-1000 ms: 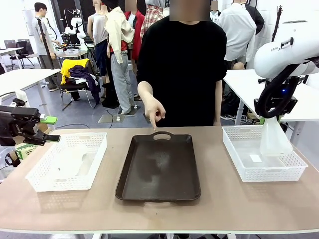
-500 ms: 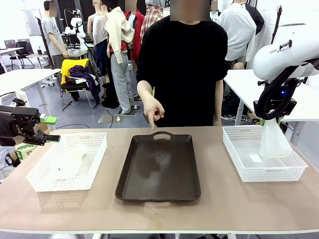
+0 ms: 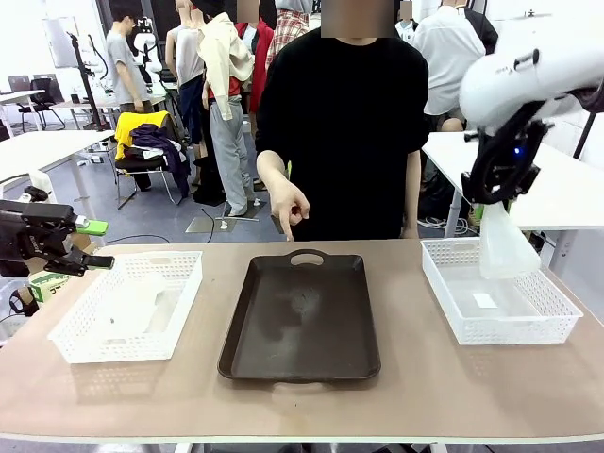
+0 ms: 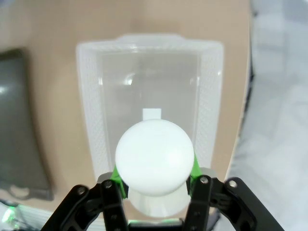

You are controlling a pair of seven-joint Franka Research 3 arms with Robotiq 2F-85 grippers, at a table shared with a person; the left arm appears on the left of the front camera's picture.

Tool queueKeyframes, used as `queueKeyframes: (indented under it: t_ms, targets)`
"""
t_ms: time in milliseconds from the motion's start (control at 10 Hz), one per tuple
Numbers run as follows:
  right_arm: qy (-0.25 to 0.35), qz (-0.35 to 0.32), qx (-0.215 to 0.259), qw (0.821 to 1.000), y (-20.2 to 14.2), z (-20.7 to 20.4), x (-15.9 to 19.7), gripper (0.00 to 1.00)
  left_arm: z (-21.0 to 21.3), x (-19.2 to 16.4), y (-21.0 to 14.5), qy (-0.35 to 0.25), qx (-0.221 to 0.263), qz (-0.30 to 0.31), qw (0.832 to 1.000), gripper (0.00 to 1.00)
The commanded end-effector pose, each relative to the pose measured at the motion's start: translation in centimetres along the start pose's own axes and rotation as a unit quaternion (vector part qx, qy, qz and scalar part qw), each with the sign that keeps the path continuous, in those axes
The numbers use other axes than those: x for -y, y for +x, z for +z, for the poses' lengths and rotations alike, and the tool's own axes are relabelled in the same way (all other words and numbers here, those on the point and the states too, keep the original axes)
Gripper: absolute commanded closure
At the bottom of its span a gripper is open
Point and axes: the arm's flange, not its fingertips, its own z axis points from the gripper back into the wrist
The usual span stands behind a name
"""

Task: Prepare the laboratory tools.
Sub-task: While moving the picked Big flask to the Handle tray indicated by the person, stop as directed by the person.

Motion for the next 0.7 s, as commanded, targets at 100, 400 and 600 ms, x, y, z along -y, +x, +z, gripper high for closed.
queueKeyframes:
  t_ms: [100,400,600]
  targets:
    - [-0.017,0.097,0.011,0.995,2.4,6.5,-3.8,1.00,0.1,0.1,0.1,-0.011,0.009,-0.004,1.000,0.00]
    - [0.004,0.169,0.025,0.985,3.4,10.4,-11.2,1.00,0.1,0.1,0.1,-0.011,0.009,-0.004,1.000,0.00]
    - [0.025,0.224,0.026,0.974,2.5,11.4,-17.4,1.00,0.1,0.1,0.1,-0.011,0.009,-0.004,1.000,0.00]
